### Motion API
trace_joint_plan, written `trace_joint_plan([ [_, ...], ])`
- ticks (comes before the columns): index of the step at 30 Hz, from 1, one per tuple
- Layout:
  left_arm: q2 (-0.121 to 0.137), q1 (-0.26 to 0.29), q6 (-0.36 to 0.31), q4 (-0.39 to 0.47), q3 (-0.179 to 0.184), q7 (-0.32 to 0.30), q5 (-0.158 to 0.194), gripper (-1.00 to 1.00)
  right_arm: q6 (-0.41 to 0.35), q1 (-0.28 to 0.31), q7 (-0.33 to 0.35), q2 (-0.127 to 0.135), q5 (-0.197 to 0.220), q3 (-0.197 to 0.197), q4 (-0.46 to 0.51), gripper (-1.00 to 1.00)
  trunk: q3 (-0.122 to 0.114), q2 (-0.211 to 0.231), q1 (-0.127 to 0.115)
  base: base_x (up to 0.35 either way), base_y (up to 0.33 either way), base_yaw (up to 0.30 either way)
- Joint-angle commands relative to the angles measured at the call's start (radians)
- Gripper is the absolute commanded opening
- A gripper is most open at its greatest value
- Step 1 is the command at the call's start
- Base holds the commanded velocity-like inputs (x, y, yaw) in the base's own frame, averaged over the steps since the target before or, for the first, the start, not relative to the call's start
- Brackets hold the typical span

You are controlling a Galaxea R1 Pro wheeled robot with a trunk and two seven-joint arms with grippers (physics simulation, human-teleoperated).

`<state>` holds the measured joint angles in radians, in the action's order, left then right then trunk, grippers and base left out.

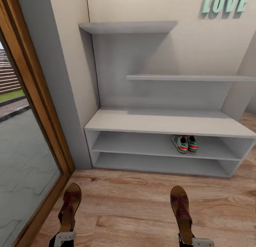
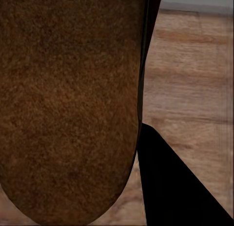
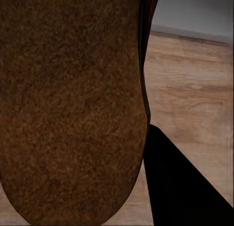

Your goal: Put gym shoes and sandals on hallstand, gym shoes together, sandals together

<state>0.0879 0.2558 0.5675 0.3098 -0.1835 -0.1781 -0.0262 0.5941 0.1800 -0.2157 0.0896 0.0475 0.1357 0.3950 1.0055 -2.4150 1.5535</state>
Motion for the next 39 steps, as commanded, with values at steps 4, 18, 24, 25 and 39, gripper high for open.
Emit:
trace_joint_plan([
  [4, 0.0, 0.0, 0.002, 0.0, -0.008, -0.008, -0.006, -1.0, 0.003, 0.001, -0.005, 0.001, 0.008, 0.009, -0.001, -1.0, 0.001, 0.0, 0.0, 0.204, -0.175, -0.265],
  [18, 0.0, 0.0, 0.002, 0.0, -0.009, -0.008, -0.005, -1.0, 0.004, 0.001, -0.002, 0.001, 0.006, 0.009, 0.0, -1.0, 0.001, 0.0, 0.0, 0.208, -0.193, -0.075],
  [24, 0.0, 0.0, 0.003, 0.0, -0.01, -0.008, -0.005, -1.0, 0.004, 0.001, -0.002, 0.001, 0.006, 0.009, 0.001, -1.0, 0.001, 0.0, 0.0, 0.036, -0.041, 0.0],
  [25, 0.0, 0.0, 0.003, 0.0, -0.01, -0.008, -0.005, -1.0, 0.004, 0.001, -0.002, 0.001, 0.006, 0.009, 0.001, -1.0, 0.001, 0.0, 0.0, 0.01, -0.011, 0.0],
  [39, 0.0, 0.0, 0.003, 0.002, -0.011, -0.007, -0.005, -1.0, 0.005, 0.001, -0.004, 0.001, 0.006, 0.009, 0.001, -1.0, 0.001, 0.0, 0.0, -0.136, -0.112, 0.0],
])
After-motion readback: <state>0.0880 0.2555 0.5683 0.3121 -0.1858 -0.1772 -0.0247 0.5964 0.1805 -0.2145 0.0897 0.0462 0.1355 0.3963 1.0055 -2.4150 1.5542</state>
